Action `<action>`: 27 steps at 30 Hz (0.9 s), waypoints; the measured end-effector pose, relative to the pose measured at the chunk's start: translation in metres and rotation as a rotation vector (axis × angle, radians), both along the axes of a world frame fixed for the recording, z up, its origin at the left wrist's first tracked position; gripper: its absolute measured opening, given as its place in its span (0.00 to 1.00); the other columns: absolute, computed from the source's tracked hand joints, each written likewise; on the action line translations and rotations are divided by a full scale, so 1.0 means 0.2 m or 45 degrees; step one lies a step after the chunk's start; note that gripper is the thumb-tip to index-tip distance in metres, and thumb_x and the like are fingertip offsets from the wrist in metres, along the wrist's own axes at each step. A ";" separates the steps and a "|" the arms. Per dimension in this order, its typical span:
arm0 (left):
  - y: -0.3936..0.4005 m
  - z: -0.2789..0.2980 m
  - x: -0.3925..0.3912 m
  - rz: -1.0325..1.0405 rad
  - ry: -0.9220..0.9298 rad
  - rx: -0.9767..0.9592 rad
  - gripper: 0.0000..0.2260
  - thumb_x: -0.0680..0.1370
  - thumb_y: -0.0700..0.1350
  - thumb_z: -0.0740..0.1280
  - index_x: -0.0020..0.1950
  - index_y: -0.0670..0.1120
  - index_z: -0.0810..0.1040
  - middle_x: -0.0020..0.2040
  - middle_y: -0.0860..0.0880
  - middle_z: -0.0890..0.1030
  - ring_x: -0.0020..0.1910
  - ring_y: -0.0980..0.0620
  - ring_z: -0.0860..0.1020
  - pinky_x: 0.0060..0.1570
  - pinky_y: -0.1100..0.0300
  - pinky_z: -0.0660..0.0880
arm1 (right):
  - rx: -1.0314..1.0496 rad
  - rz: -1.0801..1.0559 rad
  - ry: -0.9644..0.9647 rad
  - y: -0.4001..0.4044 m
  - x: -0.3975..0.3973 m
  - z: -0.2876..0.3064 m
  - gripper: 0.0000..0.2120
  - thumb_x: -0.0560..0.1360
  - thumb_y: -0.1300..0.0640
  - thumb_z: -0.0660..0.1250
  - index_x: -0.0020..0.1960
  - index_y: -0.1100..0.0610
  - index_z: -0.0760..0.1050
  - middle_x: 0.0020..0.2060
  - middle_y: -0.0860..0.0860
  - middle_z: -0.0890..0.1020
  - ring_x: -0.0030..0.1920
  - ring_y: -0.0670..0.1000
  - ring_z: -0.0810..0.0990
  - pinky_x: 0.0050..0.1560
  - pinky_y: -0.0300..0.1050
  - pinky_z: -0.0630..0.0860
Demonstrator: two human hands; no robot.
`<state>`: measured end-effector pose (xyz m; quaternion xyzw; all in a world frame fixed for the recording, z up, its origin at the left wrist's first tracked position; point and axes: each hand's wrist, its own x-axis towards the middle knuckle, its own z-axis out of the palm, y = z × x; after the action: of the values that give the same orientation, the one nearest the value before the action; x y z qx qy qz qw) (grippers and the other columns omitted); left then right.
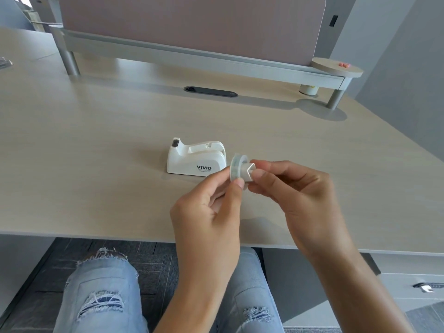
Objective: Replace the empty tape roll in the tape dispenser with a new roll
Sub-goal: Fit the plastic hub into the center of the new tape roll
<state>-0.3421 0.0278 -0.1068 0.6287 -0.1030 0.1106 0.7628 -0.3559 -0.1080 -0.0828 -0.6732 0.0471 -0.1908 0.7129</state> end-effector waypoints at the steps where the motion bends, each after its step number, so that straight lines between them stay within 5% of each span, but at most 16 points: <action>1: 0.00 0.00 0.00 -0.005 0.000 -0.009 0.09 0.80 0.36 0.71 0.57 0.45 0.88 0.47 0.54 0.91 0.48 0.61 0.88 0.51 0.70 0.79 | -0.065 -0.021 -0.042 0.00 0.00 0.00 0.06 0.73 0.64 0.76 0.50 0.62 0.88 0.46 0.54 0.91 0.46 0.51 0.90 0.53 0.43 0.85; 20: 0.05 0.01 0.02 -0.105 0.135 -0.119 0.11 0.81 0.37 0.70 0.53 0.50 0.89 0.45 0.53 0.91 0.47 0.53 0.89 0.57 0.51 0.83 | -1.035 0.016 -0.547 -0.09 0.06 -0.03 0.11 0.77 0.72 0.72 0.55 0.62 0.87 0.52 0.53 0.87 0.55 0.48 0.87 0.54 0.37 0.78; 23: 0.04 0.01 0.02 -0.090 0.121 -0.134 0.10 0.81 0.37 0.70 0.54 0.48 0.89 0.45 0.54 0.91 0.47 0.54 0.89 0.57 0.54 0.83 | -1.004 -0.007 -0.564 -0.07 0.06 -0.03 0.11 0.77 0.72 0.72 0.55 0.61 0.87 0.51 0.54 0.87 0.54 0.49 0.87 0.54 0.39 0.80; 27: 0.02 0.01 0.02 -0.051 0.081 -0.110 0.10 0.82 0.36 0.69 0.54 0.46 0.88 0.44 0.54 0.91 0.47 0.57 0.88 0.55 0.57 0.83 | -0.554 -0.013 -0.349 -0.04 0.05 -0.03 0.12 0.77 0.69 0.74 0.57 0.56 0.86 0.48 0.52 0.89 0.50 0.51 0.88 0.54 0.43 0.83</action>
<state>-0.3381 0.0321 -0.1046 0.5961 -0.0864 0.0797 0.7943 -0.3455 -0.1166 -0.0898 -0.7784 -0.0887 -0.2894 0.5501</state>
